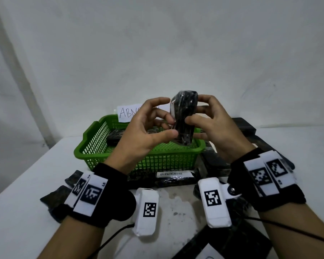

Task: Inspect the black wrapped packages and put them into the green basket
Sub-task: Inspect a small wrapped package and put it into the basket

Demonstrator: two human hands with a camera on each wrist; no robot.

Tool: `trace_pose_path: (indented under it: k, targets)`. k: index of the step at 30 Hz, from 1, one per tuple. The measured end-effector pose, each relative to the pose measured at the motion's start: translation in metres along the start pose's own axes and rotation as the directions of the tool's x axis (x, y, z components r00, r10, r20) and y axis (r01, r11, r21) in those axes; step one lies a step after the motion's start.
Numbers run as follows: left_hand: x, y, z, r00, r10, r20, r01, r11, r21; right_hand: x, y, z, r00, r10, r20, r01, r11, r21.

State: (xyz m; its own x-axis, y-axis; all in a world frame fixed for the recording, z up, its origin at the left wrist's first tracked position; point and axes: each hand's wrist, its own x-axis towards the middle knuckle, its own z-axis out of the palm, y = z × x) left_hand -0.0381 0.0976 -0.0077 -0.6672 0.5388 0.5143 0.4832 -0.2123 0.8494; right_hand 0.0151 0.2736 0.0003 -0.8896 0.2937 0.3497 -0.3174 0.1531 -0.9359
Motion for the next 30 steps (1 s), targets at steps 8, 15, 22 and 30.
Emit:
trace_pose_path:
  k: [8,15,22,30]
  targets:
    - [0.005,0.005,0.000,0.972,-0.031,-0.231,0.053,0.995,0.089,0.000,0.001,0.008,0.998,-0.048,0.028,0.044,0.989,0.140]
    - [0.004,-0.002,-0.001,0.964,-0.163,-0.209,0.168,0.986,0.006,0.001,0.003,0.007,0.995,0.060,0.078,-0.065,0.995,0.071]
    - [0.003,0.002,-0.002,0.964,-0.142,-0.224,0.148,0.989,0.009,0.000,0.006,0.010,0.995,0.042,0.086,-0.046,0.998,0.041]
    - [0.003,0.003,-0.006,0.965,-0.191,-0.181,0.196,0.981,0.009,0.002,0.005,0.003,1.000,0.005,-0.017,-0.004,0.998,0.057]
